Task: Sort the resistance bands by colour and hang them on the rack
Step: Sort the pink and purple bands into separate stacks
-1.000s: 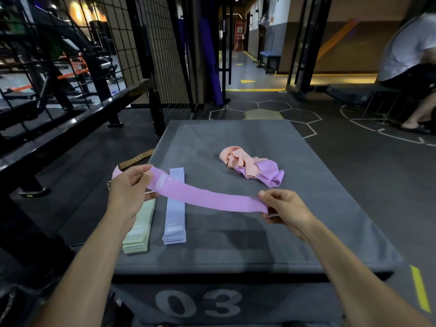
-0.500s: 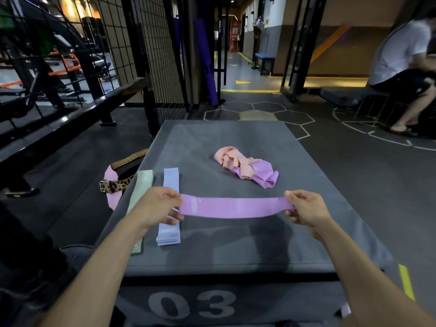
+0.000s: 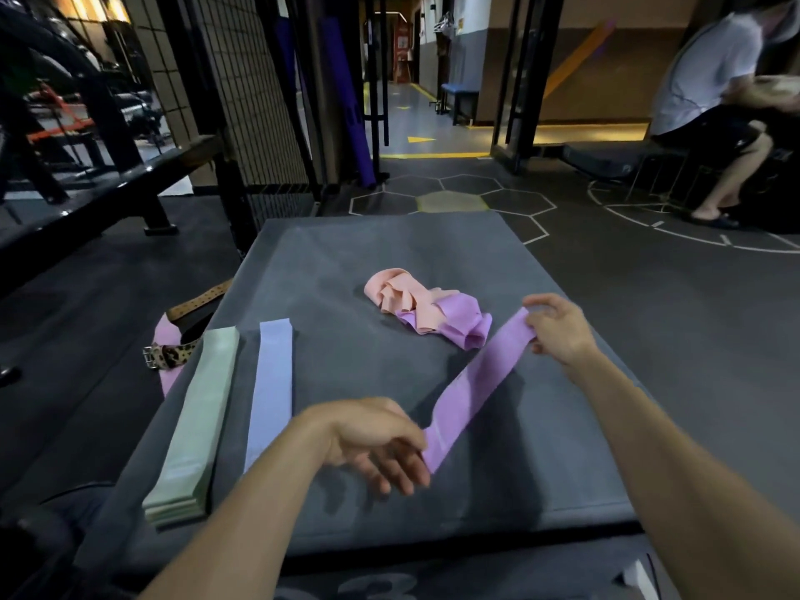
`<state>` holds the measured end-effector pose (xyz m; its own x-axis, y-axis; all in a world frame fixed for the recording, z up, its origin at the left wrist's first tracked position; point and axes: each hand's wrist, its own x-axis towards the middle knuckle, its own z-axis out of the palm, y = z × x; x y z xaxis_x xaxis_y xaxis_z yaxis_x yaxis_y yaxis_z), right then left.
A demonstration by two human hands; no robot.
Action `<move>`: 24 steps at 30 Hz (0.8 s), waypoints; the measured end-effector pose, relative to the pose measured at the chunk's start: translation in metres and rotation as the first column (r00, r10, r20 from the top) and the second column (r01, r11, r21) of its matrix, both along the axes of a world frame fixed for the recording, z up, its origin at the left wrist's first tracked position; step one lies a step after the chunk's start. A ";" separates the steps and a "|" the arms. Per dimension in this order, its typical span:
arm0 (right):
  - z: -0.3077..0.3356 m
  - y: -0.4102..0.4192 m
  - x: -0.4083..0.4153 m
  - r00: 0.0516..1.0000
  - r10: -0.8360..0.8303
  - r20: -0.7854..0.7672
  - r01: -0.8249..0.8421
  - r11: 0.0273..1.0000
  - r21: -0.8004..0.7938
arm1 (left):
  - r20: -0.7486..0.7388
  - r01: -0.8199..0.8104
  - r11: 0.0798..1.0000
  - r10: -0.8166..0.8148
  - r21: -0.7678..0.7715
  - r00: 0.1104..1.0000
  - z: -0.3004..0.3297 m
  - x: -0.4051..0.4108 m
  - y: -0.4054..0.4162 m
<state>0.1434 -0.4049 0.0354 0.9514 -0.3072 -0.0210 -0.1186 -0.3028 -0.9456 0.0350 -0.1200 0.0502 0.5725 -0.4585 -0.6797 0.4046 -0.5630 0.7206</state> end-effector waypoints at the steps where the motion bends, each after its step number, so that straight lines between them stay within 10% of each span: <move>1: 0.001 -0.002 0.012 1.000 0.019 0.009 -0.018 0.996 -0.084 | -0.021 0.048 0.999 -0.048 -0.007 0.999 -0.001 0.003 -0.007; 11: -0.027 0.005 0.074 0.994 0.105 0.020 -0.084 0.887 -0.454 | -0.088 0.212 0.973 -0.205 0.089 0.975 -0.024 0.034 -0.052; 15: -0.059 0.006 0.074 0.992 0.119 0.041 -0.089 0.895 -0.436 | 0.194 0.036 0.988 -0.066 0.153 0.979 -0.013 0.064 -0.045; 20: -0.084 0.000 0.078 0.972 0.183 0.150 -0.098 0.889 -0.448 | 0.758 -0.420 0.886 0.133 0.198 0.639 -0.010 0.141 -0.040; 24: -0.087 -0.005 0.080 0.970 0.101 0.221 -0.029 0.951 -0.308 | 0.848 -0.636 0.765 0.266 0.104 0.458 -0.026 0.198 -0.028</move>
